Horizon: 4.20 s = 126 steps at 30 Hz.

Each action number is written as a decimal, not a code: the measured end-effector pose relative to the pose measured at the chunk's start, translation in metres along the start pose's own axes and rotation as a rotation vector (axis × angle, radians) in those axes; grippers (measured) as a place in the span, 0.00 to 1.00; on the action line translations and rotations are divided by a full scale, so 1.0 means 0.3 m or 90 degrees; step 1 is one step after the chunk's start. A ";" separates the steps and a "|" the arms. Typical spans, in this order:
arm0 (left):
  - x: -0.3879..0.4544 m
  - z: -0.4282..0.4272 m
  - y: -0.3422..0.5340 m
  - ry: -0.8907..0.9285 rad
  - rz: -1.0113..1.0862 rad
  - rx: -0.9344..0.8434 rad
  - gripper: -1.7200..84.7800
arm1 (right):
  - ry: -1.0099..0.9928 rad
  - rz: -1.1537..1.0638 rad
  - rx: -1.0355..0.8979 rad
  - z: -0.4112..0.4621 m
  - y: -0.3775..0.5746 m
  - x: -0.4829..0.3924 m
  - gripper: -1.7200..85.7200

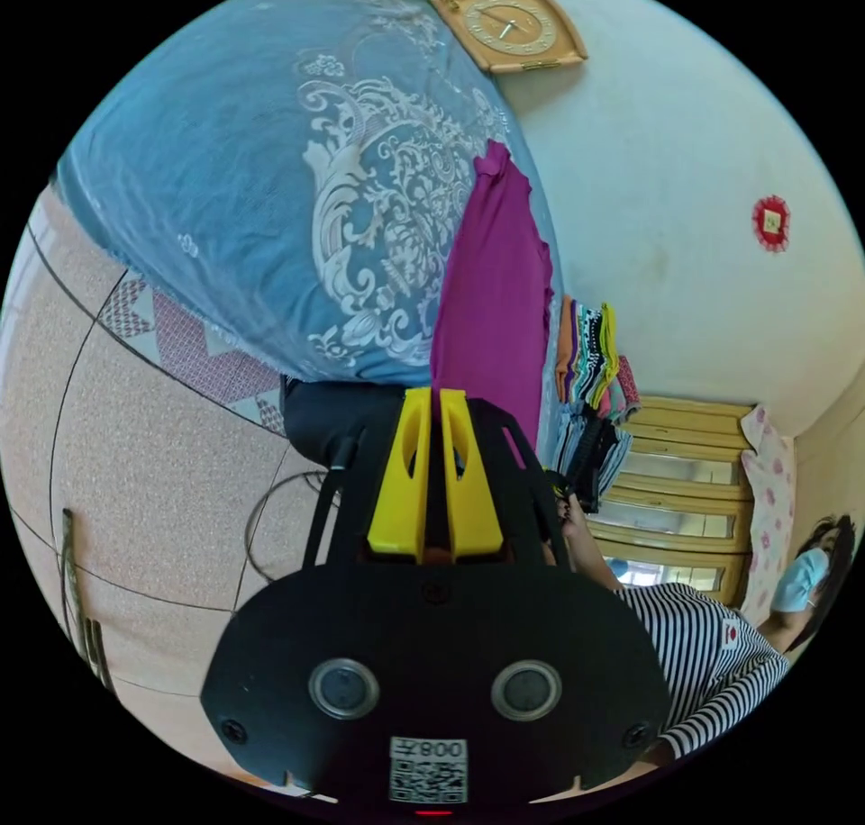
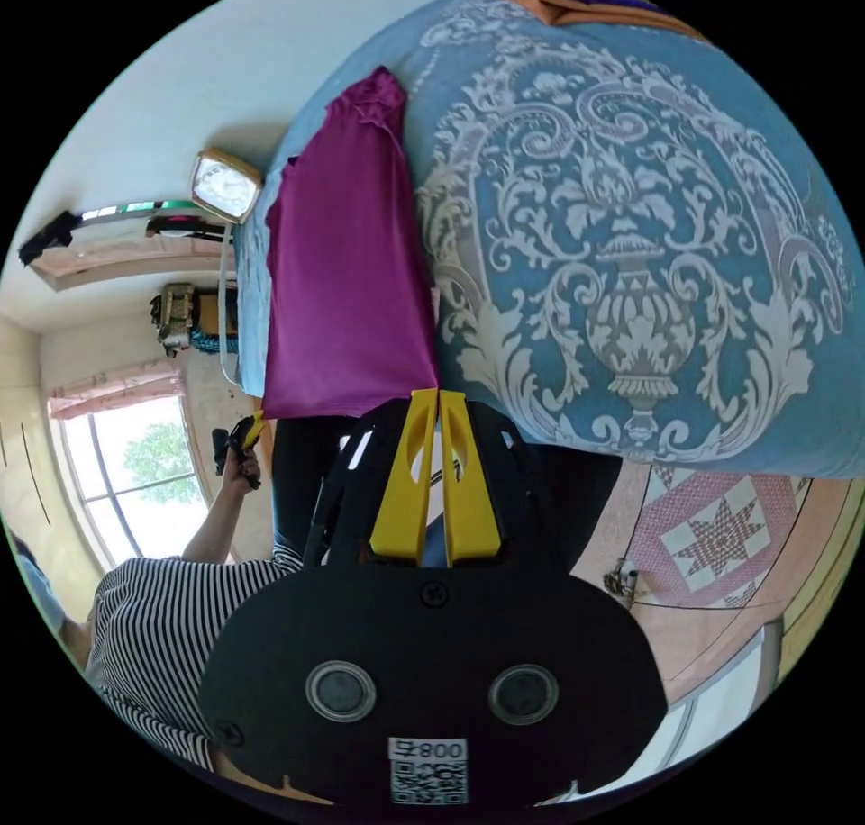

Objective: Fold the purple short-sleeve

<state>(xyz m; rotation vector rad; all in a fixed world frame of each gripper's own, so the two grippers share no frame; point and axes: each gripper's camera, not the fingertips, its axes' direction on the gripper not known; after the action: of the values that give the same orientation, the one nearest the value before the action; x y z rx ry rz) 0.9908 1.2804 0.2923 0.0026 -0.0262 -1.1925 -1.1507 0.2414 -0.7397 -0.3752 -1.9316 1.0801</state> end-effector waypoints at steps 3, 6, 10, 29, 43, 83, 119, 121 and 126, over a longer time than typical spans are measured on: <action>0.014 0.007 -0.015 0.006 0.005 0.011 0.06 | 0.005 -0.003 -0.002 0.007 0.002 -0.019 0.02; 0.038 -0.002 -0.052 0.009 0.016 0.026 0.09 | -0.004 0.011 0.004 -0.008 -0.001 -0.019 0.02; 0.103 0.003 -0.146 0.002 0.046 0.045 0.10 | 0.000 0.034 0.026 -0.040 0.014 -0.025 0.02; 0.595 0.388 -1.061 -0.155 0.178 0.020 0.11 | 0.300 -0.291 0.147 0.037 -0.868 -0.960 0.09; 0.775 0.453 -1.355 -0.256 0.221 0.074 0.04 | 0.384 -0.293 0.155 0.168 -1.201 -1.010 0.03; 1.107 0.438 -2.190 -0.208 0.264 0.135 0.05 | 0.409 -0.303 0.188 0.488 -1.949 -1.134 0.02; 1.551 0.491 -2.500 -0.175 0.386 0.087 0.10 | 0.247 -0.324 0.222 0.601 -2.357 -1.212 0.06; 1.623 0.515 -2.543 -0.175 0.404 0.096 0.11 | 0.273 -0.342 0.203 0.672 -2.481 -1.320 0.07; 1.768 0.638 -2.667 -0.275 0.450 0.025 0.12 | 0.317 -0.379 0.169 0.818 -2.666 -1.486 0.09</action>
<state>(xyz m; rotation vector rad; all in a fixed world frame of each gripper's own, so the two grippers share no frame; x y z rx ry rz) 0.4391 0.4942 0.4810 -0.2143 -0.3983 -0.4687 -0.9760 -0.6261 -0.4000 0.0819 -1.3075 0.7404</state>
